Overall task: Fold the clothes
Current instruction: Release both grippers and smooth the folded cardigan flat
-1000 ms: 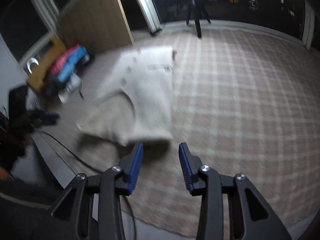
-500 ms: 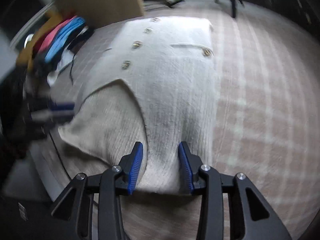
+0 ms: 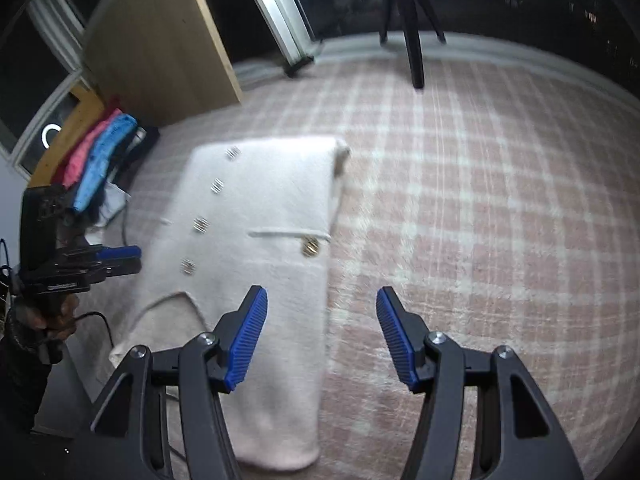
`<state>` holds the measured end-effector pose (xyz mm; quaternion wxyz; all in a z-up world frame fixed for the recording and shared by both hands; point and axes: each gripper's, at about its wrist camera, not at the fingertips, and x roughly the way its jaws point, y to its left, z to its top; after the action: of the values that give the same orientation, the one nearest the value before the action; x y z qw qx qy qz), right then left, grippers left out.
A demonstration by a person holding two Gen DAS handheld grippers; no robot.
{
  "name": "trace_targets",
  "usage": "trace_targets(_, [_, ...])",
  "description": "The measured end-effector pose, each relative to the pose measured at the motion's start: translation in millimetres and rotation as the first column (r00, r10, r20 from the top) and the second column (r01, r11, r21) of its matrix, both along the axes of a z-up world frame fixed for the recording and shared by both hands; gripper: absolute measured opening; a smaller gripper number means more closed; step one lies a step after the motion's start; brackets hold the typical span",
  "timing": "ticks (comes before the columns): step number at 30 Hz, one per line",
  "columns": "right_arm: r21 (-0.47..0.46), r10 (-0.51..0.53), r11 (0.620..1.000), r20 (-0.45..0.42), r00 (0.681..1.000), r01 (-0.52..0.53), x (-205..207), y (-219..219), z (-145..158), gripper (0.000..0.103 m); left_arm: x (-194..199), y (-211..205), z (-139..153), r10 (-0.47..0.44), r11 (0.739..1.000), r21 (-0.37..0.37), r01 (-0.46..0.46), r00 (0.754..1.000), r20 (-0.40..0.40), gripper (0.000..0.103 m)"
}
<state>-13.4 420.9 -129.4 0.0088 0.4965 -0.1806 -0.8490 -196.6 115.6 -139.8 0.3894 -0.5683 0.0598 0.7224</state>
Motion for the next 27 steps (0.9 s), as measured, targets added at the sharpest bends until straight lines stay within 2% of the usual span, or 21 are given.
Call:
trace_targets(1, [-0.020, 0.005, 1.000, 0.007, 1.000, -0.005, 0, 0, -5, 0.056, 0, 0, -2, 0.009, 1.000, 0.003, -0.009, 1.000, 0.016, 0.046])
trace_targets(3, [-0.057, 0.015, 0.998, 0.021, 1.000, -0.014, 0, -1, -16, 0.056, -1, 1, -7, 0.022, 1.000, -0.002, -0.022, 0.999, 0.033, 0.048])
trace_targets(10, [-0.126, 0.027, 0.992, 0.009, 1.000, -0.025, -9, 0, -32, 0.056, -10, 7, -7, 0.073, 0.997, -0.001, -0.073, 0.997, 0.023, 0.050])
trace_targets(13, [-0.151, 0.015, 0.988, 0.001, 1.000, -0.015, -15, 5, -33, 0.062, -16, 10, -8, 0.081, 0.997, 0.001, -0.081, 0.996, 0.033, 0.051])
trace_targets(15, [-0.146, 0.029, 0.989, 0.007, 1.000, -0.027, -17, 4, -37, 0.063, -17, 12, -13, 0.066, 0.998, -0.018, -0.065, 0.997, 0.041, 0.051])
trace_targets(18, [-0.135, 0.064, 0.989, -0.004, 0.998, -0.063, -17, -2, -43, 0.064, -18, 15, -18, 0.201, 0.979, -0.046, -0.199, 0.978, 0.051, 0.052])
trace_targets(19, [-0.126, 0.072, 0.989, -0.016, 0.997, -0.073, -17, -3, -43, 0.066, -18, 15, -19, 0.215, 0.976, -0.052, -0.212, 0.975, 0.057, 0.052])
trace_targets(24, [-0.014, 0.135, 0.991, -0.025, 0.990, -0.136, -19, -19, -42, 0.067, -19, 22, -24, 0.171, 0.983, -0.085, -0.164, 0.982, 0.078, 0.053])
trace_targets(27, [-0.009, 0.140, 0.990, -0.035, 0.990, -0.140, -20, -20, -44, 0.067, -16, 29, -24, 0.140, 0.986, -0.102, -0.133, 0.988, 0.062, 0.054])
